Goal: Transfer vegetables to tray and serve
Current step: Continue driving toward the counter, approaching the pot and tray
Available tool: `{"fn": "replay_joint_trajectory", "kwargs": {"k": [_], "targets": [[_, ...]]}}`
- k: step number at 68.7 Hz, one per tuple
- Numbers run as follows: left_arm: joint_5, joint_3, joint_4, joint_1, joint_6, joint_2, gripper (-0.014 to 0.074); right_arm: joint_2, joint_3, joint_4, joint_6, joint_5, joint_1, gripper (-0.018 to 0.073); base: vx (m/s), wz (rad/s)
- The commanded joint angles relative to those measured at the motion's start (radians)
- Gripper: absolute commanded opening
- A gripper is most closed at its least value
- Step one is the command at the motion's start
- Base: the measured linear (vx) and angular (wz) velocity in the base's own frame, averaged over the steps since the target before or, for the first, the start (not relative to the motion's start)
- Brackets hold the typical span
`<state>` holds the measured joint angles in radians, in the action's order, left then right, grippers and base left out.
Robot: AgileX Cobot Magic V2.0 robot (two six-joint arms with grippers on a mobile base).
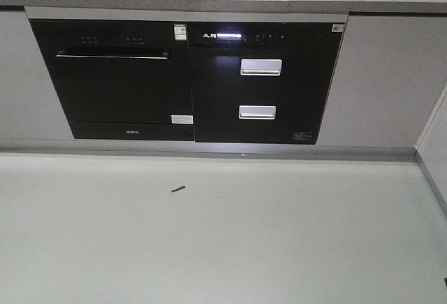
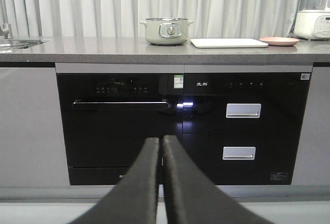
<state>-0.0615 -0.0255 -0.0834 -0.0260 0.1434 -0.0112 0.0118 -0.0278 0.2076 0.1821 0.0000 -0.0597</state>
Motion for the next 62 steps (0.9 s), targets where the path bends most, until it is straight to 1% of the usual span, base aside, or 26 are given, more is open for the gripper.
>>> {"fn": "replay_joint_trajectory", "kwargs": {"k": [1, 62], "targets": [[0.072, -0.025, 0.002, -0.003, 0.0, -0.014, -0.0006, -0.009, -0.015, 0.008, -0.003, -0.074, 0.002, -0.0003, 0.12, 0.03], [0.072, -0.025, 0.002, -0.003, 0.0, -0.014, -0.0006, -0.009, -0.015, 0.008, -0.003, -0.074, 0.002, -0.0003, 0.1, -0.01]]}}
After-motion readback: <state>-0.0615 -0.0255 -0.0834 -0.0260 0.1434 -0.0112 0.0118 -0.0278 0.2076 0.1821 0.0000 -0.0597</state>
